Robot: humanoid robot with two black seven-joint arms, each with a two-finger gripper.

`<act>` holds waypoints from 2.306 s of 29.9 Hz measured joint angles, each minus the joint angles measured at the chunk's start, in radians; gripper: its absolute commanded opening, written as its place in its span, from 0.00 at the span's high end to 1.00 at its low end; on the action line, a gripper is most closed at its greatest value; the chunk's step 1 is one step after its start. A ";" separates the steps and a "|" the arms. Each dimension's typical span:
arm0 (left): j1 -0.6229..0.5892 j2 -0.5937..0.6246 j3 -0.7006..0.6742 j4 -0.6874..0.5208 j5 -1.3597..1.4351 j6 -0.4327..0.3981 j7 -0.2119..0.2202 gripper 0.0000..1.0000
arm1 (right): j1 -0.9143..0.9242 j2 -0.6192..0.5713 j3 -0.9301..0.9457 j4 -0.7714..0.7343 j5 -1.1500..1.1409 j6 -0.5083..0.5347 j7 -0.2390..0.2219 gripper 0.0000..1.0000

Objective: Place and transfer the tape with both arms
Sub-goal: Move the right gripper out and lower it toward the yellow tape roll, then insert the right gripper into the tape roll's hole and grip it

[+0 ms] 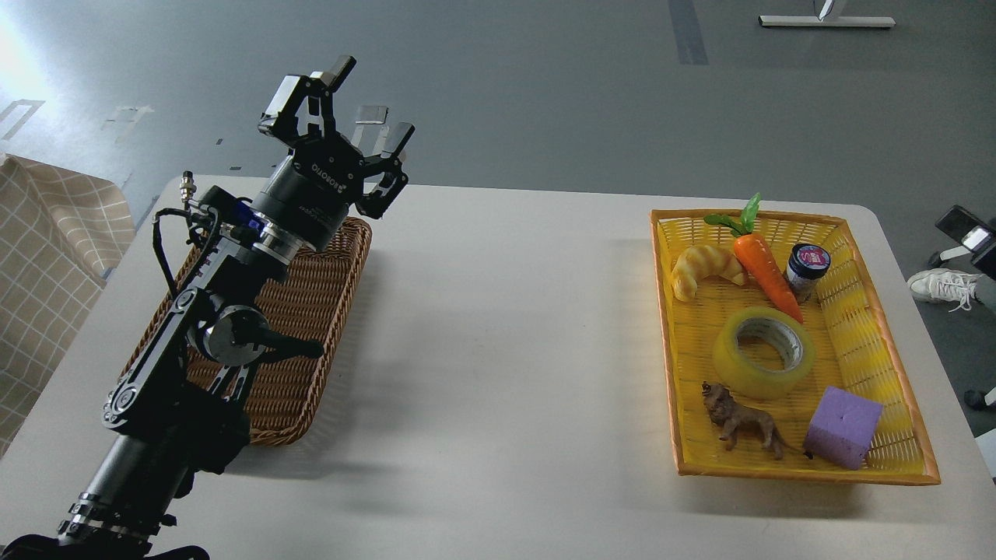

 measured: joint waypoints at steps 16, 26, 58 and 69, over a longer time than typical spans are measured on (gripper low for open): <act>0.005 -0.036 0.007 0.000 0.006 0.015 0.001 0.02 | 0.141 0.198 -0.164 -0.002 -0.342 -0.003 -0.150 0.01; 0.012 -0.019 -0.001 -0.002 0.007 0.015 0.001 0.02 | 0.188 0.278 -0.286 -0.151 -0.342 0.023 -0.198 0.17; 0.035 -0.001 -0.003 -0.008 0.007 0.058 0.001 0.02 | 0.391 0.190 -0.427 -0.364 -0.342 0.021 -0.182 0.07; 0.045 0.008 -0.007 -0.008 0.004 0.060 0.000 0.02 | 0.389 0.190 -0.545 -0.327 -0.342 0.048 -0.175 0.07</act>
